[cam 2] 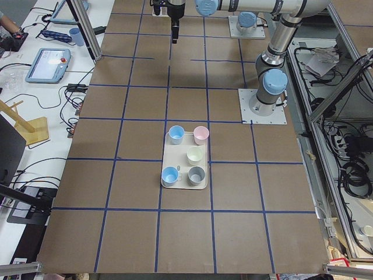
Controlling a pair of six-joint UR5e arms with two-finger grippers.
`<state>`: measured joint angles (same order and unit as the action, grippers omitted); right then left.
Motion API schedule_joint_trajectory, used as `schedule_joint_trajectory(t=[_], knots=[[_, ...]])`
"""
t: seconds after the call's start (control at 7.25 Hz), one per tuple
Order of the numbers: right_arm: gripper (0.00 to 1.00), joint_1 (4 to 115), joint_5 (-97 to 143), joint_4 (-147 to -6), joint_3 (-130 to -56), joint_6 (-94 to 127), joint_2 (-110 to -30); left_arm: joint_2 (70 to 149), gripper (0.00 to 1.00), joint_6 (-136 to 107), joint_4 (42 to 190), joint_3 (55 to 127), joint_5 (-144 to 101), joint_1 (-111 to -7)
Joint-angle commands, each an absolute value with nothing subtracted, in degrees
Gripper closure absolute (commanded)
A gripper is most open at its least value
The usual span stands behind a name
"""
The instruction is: Transfer IKEA cup to right arm and place on rack
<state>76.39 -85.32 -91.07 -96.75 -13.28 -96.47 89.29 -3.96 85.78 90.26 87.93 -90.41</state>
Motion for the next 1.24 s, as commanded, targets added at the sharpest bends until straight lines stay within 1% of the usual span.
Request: schedule_joint_trajectory(t=[0.0,0.41,0.83,1.1], knots=[[0.0,86.2,-85.5,-89.1,-96.8,-4.9,-97.6,89.3,0.0,-4.0,85.8,90.3,88.0,-90.4],[0.0,90.5,-87.6,-88.4,-96.8,-0.4,-97.9,89.3,0.0,-4.0,85.8,90.3,88.0,-90.4],[0.0,89.4,-87.8,-86.8,-95.8,-1.0,-98.4,89.4,0.0,-3.6,85.4,90.3,88.2,-90.4],[0.0,89.4,-87.5,-84.3,-94.8,-0.2,-98.9,89.4,0.0,1.0,84.6,90.8,89.9,-90.4]])
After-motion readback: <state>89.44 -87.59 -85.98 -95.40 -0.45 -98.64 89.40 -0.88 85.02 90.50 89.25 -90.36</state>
